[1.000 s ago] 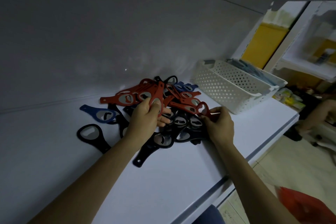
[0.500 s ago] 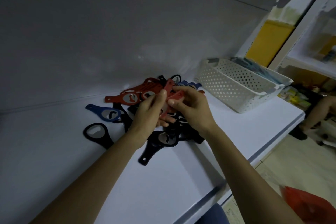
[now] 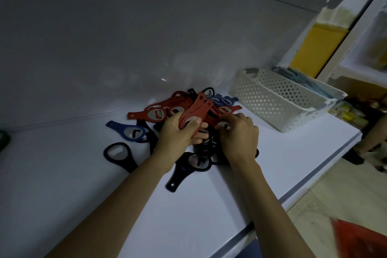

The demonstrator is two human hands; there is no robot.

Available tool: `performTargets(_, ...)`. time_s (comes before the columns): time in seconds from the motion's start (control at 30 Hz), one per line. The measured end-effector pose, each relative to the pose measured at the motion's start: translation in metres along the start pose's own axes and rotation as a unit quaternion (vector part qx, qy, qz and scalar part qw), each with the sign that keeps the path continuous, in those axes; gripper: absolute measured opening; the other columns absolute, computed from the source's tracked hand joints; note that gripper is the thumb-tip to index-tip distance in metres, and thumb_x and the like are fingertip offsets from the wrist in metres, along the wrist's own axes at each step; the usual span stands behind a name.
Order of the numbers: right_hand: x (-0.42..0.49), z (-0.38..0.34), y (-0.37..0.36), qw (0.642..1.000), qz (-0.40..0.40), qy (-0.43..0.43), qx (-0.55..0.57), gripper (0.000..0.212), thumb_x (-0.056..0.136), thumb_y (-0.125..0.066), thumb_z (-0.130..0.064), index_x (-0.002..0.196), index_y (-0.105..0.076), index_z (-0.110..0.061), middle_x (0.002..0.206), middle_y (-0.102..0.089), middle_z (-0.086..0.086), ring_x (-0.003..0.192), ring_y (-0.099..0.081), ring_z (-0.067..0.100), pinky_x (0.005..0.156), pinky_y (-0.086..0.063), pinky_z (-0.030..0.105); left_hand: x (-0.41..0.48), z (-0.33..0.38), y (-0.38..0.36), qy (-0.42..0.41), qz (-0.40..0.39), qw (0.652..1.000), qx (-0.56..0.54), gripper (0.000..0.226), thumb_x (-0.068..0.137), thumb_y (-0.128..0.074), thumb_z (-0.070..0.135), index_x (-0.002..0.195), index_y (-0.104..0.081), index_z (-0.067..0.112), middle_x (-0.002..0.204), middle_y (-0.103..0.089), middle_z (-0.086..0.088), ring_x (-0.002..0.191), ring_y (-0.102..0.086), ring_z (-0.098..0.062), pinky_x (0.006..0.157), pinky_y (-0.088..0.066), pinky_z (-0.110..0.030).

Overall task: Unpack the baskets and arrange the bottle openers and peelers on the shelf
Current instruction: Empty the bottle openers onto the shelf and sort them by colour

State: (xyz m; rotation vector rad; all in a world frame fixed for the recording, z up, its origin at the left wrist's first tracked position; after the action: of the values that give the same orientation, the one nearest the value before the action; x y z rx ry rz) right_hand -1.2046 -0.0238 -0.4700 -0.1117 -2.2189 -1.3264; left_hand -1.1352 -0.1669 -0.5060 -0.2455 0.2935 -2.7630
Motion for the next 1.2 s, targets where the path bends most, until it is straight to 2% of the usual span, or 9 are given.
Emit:
performTargets(0.13, -0.003, 0.015, 0.017, 0.97, 0.064, -0.106, 0.207, 0.007, 0.087, -0.063, -0.015, 0.093, -0.065, -0.019, 0.086, -0.067, -0.007, 0.081, -0.064, 0.014, 0.074, -0.051, 0.033, 0.003, -0.002, 0.003, -0.002, 0.016, 1.0, -0.005, 0.015, 0.098, -0.048, 0.011, 0.104, -0.061, 0.013, 0.089, -0.071, -0.006, 0.066, -0.069, -0.011, 0.06, -0.054, -0.019)
performTargets(0.27, -0.01, 0.017, -0.015, 0.753, -0.009, -0.273, 0.599, 0.008, 0.086, -0.066, -0.007, 0.086, -0.059, -0.01, 0.073, -0.069, 0.005, 0.067, -0.068, 0.015, 0.064, -0.056, 0.028, 0.004, -0.002, 0.004, -0.003, 0.022, 1.0, -0.016, 0.016, 0.099, -0.045, 0.016, 0.098, -0.061, 0.018, 0.082, -0.069, -0.005, 0.062, -0.066, -0.008, 0.056, -0.053, -0.019)
performTargets(0.3, -0.012, 0.005, -0.023, 0.739, -0.053, -0.271, 0.615, 0.007, 0.085, -0.067, -0.007, 0.087, -0.061, -0.008, 0.071, -0.069, 0.005, 0.065, -0.068, 0.014, 0.061, -0.055, 0.026, 0.004, -0.002, 0.002, -0.005, 0.015, 1.0, -0.018, 0.017, 0.099, -0.045, 0.023, 0.099, -0.061, 0.02, 0.08, -0.07, -0.002, 0.064, -0.067, -0.009, 0.056, -0.053, -0.019)
performTargets(0.47, -0.008, -0.03, -0.017, 0.905, -0.077, -0.108, 0.405, 0.016, 0.086, -0.068, -0.018, 0.072, -0.066, -0.011, 0.063, -0.066, -0.005, 0.058, -0.062, 0.004, 0.058, -0.05, 0.019, 0.004, -0.004, 0.005, -0.014, 0.015, 1.0, 0.021, 0.023, 0.092, -0.058, 0.028, 0.114, -0.058, 0.021, 0.094, -0.072, 0.0, 0.081, -0.072, -0.014, 0.066, -0.058, -0.028)
performTargets(0.63, 0.019, -0.009, -0.004, 0.992, -0.073, -0.047, 0.087, 0.028, 0.094, -0.05, -0.033, 0.08, -0.065, -0.013, 0.074, -0.065, 0.004, 0.072, -0.06, 0.022, 0.064, -0.046, 0.034, 0.003, -0.008, 0.009, 0.002, 0.036, 0.999, -0.002, 0.021, 0.094, -0.054, 0.008, 0.113, -0.056, 0.017, 0.082, -0.072, 0.001, 0.064, -0.071, -0.019, 0.053, -0.053, -0.02)
performTargets(0.7, 0.02, 0.008, -0.015, 0.988, -0.137, -0.052, -0.041, 0.027, 0.093, -0.052, -0.036, 0.1, -0.067, -0.015, 0.095, -0.066, 0.008, 0.088, -0.061, 0.028, 0.073, -0.046, 0.035, 0.002, -0.008, 0.006, -0.003, 0.027, 1.0, -0.005, 0.022, 0.095, -0.051, 0.006, 0.114, -0.056, 0.016, 0.089, -0.071, -0.001, 0.069, -0.072, -0.017, 0.055, -0.053, -0.019)
performTargets(0.8, 0.012, 0.016, -0.03, 0.979, -0.19, -0.057, -0.043, 0.024, 0.092, -0.055, -0.036, 0.102, -0.069, -0.019, 0.099, -0.066, 0.006, 0.088, -0.061, 0.026, 0.067, -0.04, 0.03, 0.002, -0.005, 0.006, -0.013, 0.021, 1.0, -0.013, 0.023, 0.095, -0.051, 0.005, 0.109, -0.057, 0.022, 0.094, -0.071, -0.001, 0.078, -0.072, -0.015, 0.059, -0.053, -0.018)
performTargets(1.03, 0.018, 0.001, -0.018, 0.988, -0.111, 0.012, -0.107, 0.027, 0.096, -0.049, -0.031, 0.092, -0.069, -0.013, 0.093, -0.067, 0.008, 0.086, -0.059, 0.03, 0.07, -0.041, 0.032, 0.0, -0.003, 0.011, -0.02, 0.035, 0.999, -0.025, 0.027, 0.089, -0.06, 0.003, 0.102, -0.058, 0.027, 0.078, -0.073, 0.005, 0.068, -0.072, -0.016, 0.051, -0.052, -0.019)
performTargets(1.2, 0.005, -0.002, 0.009, 0.999, 0.02, -0.011, 0.024, 0.033, 0.096, -0.05, -0.037, 0.081, -0.065, -0.012, 0.074, -0.064, 0.002, 0.068, -0.057, 0.022, 0.059, -0.044, 0.032, 0.002, -0.005, 0.017, -0.018, 0.064, 0.997, -0.049, 0.026, 0.091, -0.058, 0.003, 0.115, -0.056, 0.013, 0.093, -0.07, -0.005, 0.069, -0.072, -0.018, 0.054, -0.053, -0.019)
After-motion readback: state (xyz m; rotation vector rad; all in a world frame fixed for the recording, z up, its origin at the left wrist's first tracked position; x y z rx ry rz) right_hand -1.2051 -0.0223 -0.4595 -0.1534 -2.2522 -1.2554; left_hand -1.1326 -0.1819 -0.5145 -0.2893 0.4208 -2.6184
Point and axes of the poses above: each hand's wrist, its own x-axis towards the middle knuckle, its own y-axis out of the back of the hand, z = x × y, the point moved 10 cm from there along x, towards the middle knuckle
